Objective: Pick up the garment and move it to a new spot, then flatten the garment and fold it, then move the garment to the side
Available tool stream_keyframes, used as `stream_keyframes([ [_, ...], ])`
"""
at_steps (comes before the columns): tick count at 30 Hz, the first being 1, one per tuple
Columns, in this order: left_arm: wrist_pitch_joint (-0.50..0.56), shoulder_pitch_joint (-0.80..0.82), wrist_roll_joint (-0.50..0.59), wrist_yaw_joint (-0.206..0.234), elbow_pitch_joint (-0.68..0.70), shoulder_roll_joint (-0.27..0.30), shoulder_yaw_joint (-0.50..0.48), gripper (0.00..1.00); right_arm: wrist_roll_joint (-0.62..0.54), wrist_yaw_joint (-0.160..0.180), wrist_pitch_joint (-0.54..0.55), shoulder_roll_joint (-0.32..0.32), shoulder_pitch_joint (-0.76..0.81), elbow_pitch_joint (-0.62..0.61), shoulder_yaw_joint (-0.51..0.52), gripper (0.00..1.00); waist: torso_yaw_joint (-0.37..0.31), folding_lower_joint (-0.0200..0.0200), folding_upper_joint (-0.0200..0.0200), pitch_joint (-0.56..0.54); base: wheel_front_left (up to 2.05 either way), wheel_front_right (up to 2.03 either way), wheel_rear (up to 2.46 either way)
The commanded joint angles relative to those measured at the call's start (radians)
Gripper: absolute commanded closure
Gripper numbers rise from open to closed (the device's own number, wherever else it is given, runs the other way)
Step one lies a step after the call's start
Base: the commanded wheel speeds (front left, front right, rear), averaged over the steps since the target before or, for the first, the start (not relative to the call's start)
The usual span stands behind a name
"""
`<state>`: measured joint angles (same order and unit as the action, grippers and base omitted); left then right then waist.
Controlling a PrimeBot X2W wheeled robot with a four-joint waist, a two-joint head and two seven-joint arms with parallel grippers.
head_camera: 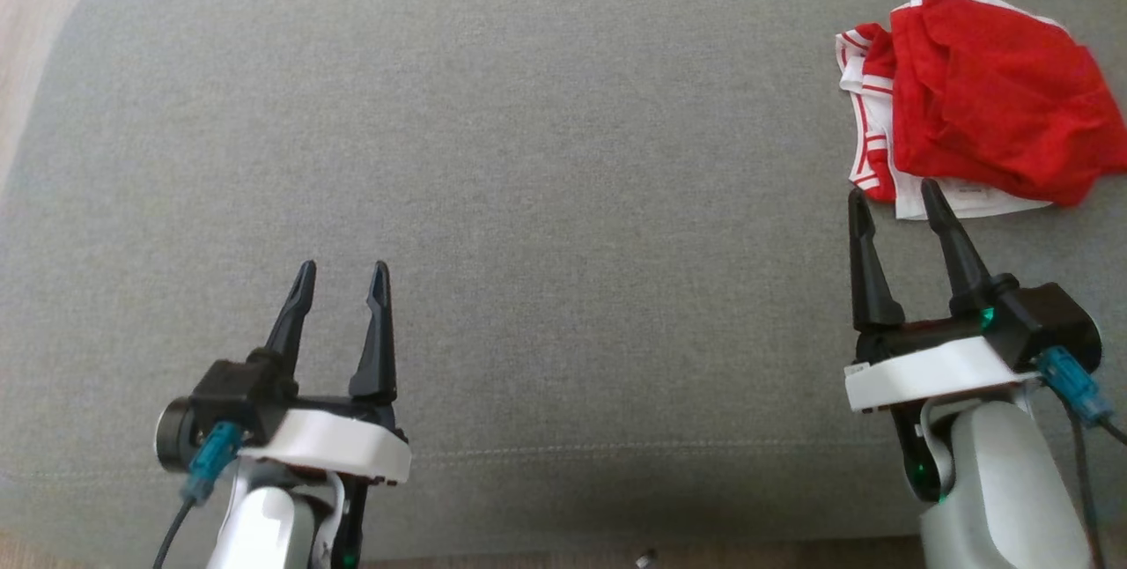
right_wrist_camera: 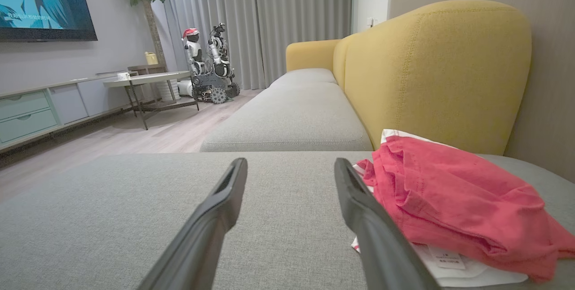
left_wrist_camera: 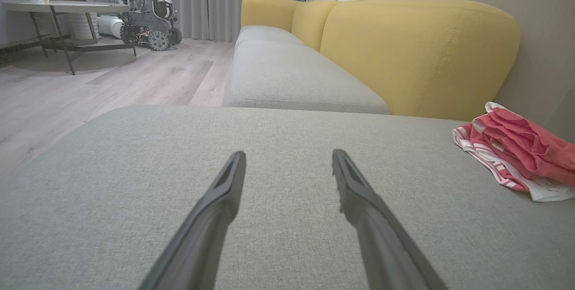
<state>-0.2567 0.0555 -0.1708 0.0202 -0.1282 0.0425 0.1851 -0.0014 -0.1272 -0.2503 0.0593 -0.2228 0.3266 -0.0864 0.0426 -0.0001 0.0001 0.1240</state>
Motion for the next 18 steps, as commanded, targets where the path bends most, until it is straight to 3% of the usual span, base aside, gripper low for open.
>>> stream_keyframes([
  [1,-0.005,0.038,0.008,-0.002,0.04,0.008,-0.025,0.0,0.012,-0.003,-0.011,-0.009,-0.011,-0.039,-0.028,0.0,0.0,0.0001,-0.0001,0.001,0.0,0.0,0.0],
  [10,-0.005,0.021,-0.019,-0.063,0.073,0.008,-0.031,0.0,0.028,-0.003,-0.011,-0.009,-0.011,-0.057,-0.036,0.0,0.002,0.0001,-0.0001,0.0,0.0,0.0,0.0],
  [18,-0.005,0.007,-0.016,-0.073,0.103,0.008,-0.064,0.0,0.029,-0.003,-0.011,-0.009,-0.01,-0.057,-0.04,0.0,0.001,0.0001,-0.0001,-0.007,0.0,0.0,0.0],
])
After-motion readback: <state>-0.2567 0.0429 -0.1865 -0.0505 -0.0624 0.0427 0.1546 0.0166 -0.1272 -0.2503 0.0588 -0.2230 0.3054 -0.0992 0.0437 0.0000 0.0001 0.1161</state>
